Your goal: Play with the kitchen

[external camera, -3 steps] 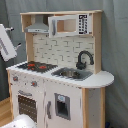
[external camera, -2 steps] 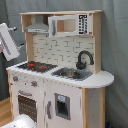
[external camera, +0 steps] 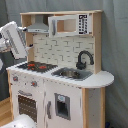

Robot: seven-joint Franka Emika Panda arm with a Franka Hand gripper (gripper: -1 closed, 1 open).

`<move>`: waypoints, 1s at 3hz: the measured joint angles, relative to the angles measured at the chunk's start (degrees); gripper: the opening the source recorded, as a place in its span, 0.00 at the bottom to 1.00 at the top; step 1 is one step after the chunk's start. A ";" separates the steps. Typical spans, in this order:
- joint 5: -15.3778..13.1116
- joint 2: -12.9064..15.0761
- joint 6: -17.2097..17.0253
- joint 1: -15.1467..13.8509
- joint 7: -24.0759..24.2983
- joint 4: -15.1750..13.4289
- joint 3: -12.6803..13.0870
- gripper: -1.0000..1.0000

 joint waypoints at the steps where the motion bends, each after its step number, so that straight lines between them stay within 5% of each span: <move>1: 0.00 2.85 0.80 -2.90 -0.47 -1.22 -3.98 1.00; 2: 0.00 3.90 2.38 -4.38 -2.38 -1.23 -5.75 1.00; 3: 0.00 3.97 2.68 -4.60 -2.88 -1.23 -6.13 0.00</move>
